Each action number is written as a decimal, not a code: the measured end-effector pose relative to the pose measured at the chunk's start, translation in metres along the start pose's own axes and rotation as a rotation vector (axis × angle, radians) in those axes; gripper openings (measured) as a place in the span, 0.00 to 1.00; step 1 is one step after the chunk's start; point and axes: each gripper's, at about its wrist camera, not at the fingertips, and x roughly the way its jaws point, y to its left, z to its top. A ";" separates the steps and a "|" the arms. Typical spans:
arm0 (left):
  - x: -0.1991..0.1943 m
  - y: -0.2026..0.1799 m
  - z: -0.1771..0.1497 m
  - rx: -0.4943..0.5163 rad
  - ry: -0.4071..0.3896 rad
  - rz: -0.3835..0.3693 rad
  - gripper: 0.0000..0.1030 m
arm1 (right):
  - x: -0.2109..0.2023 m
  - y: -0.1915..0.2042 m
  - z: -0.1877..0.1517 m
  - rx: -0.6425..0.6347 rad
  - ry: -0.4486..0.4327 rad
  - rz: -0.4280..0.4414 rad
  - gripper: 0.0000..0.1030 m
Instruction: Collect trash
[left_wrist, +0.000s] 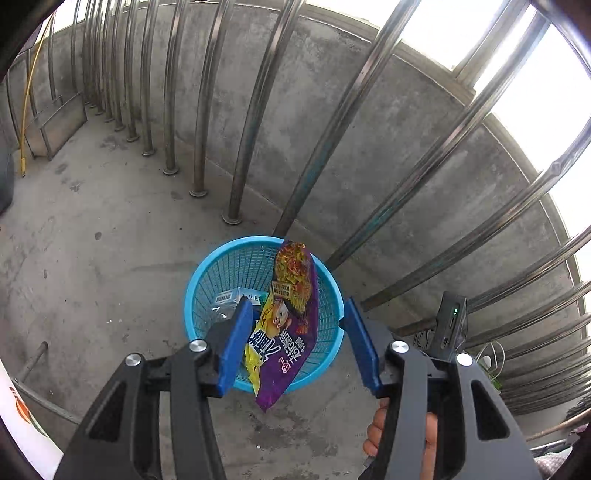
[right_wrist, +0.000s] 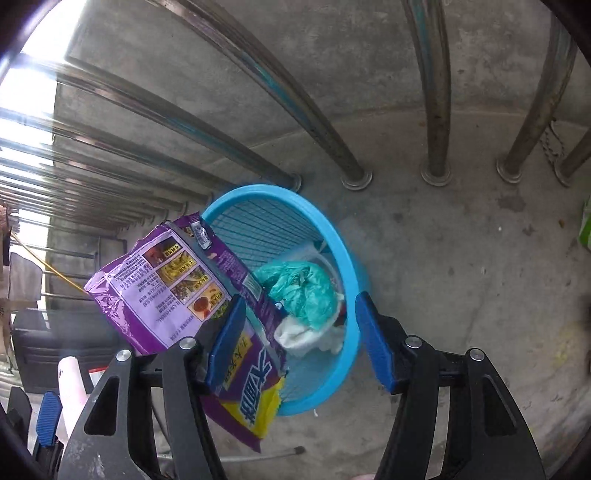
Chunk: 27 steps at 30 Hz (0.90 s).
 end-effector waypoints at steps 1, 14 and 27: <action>-0.005 0.000 0.000 -0.006 -0.011 -0.001 0.49 | -0.003 -0.002 -0.001 0.009 -0.002 0.006 0.58; -0.142 0.001 -0.006 -0.027 -0.201 0.031 0.49 | -0.079 0.051 -0.020 -0.224 -0.212 0.193 0.41; -0.317 0.095 -0.120 -0.120 -0.346 0.236 0.51 | 0.061 0.052 -0.017 -0.427 0.111 -0.217 0.11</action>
